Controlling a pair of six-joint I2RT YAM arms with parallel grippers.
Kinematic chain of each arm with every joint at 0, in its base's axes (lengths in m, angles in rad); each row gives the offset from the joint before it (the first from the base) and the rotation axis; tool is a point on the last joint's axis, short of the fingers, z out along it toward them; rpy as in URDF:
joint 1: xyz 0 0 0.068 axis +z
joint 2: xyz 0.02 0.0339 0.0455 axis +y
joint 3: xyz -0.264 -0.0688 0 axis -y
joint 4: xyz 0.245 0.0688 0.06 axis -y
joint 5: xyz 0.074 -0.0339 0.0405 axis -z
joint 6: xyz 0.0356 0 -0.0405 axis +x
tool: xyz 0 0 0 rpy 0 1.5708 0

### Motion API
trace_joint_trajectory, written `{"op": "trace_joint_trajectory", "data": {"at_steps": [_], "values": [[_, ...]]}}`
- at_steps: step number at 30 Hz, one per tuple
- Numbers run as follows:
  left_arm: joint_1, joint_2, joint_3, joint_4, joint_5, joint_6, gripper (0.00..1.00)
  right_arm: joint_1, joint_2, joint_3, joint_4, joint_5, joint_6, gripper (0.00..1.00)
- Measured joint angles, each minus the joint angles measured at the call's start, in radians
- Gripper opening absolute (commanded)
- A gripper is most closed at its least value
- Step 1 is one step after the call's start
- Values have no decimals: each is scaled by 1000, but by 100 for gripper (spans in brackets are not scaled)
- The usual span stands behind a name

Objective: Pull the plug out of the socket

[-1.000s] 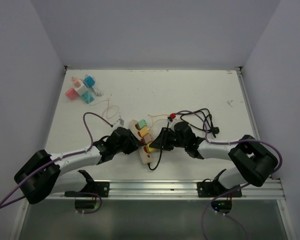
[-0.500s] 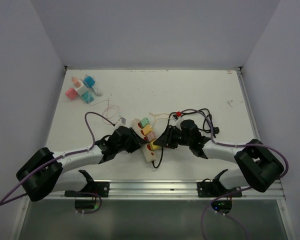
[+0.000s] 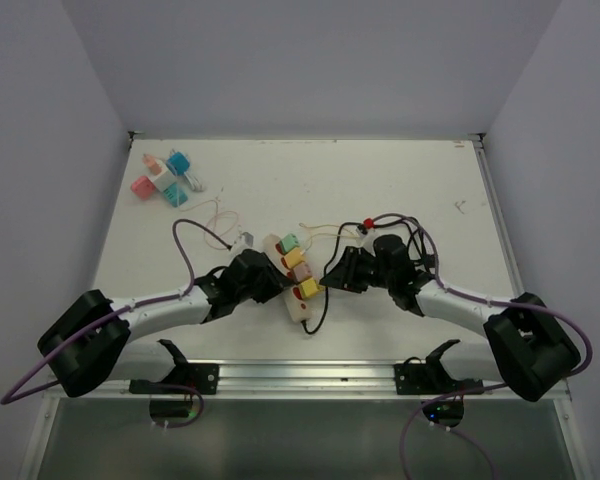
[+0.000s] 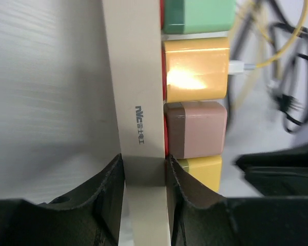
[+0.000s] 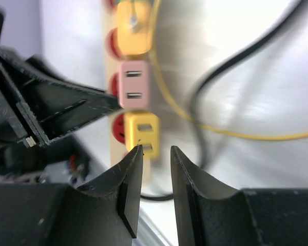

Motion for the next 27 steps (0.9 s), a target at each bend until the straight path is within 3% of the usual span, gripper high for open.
{"op": "trace_joint_trajectory", "data": {"at_steps": [2,9,11,12,14,17,21,27], "values": [[12,1,-11,-82,-75,23,0,-31,-14,-2,-46,41,-39,0],[45,-16,-16,-108,-185,22,0,-92,-23,-3,-131,116,-89,2],[45,-18,-16,-108,-185,27,0,-92,-21,-3,-128,103,-87,13],[45,-19,-16,-108,-185,28,0,-91,-20,-3,-124,94,-85,25],[46,-23,-17,-108,-184,33,0,-85,-15,-3,-110,73,-79,35],[48,-43,-31,-101,-181,47,0,-44,-8,-2,-96,52,-70,58],[52,-80,-58,-99,-168,63,0,34,29,33,-74,44,-57,67],[55,-122,-87,-97,-147,84,0,111,144,99,9,43,-14,70]]}}
